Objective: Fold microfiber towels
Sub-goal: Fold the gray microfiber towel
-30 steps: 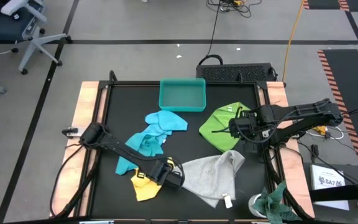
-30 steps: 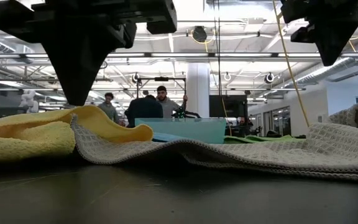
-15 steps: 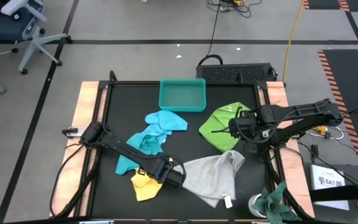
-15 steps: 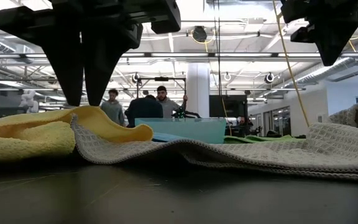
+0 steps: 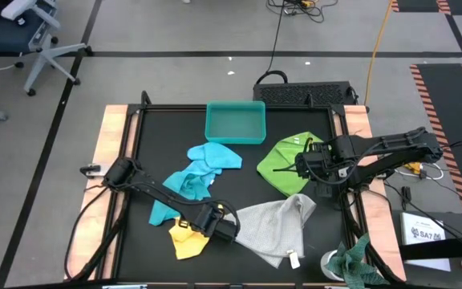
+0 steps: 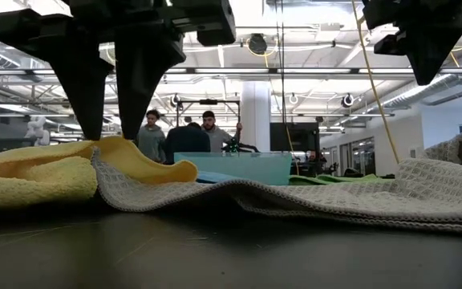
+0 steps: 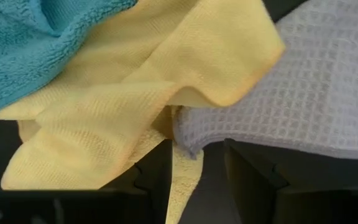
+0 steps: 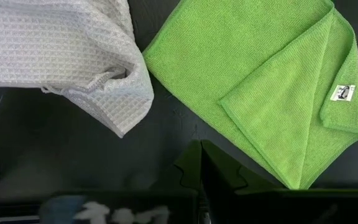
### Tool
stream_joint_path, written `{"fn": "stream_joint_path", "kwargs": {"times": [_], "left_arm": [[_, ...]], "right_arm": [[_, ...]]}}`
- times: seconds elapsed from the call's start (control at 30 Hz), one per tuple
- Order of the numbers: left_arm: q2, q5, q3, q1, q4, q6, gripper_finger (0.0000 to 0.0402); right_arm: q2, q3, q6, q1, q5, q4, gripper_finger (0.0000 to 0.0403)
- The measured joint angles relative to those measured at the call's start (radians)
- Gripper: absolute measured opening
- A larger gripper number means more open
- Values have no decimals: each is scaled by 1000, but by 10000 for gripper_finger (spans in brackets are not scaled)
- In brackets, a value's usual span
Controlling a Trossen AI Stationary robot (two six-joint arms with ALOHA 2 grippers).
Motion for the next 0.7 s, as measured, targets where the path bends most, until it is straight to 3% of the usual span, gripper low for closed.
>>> {"fn": "stream_joint_path", "kwargs": {"times": [0.37, 0.7], "left_arm": [[-1, 13, -96, 0, 175, -13, 147], [-1, 93, -114, 5, 123, -75, 147]], "right_arm": [[0, 0, 0, 0, 0, 0, 0], [0, 0, 0, 0, -4, 0, 0]]}}
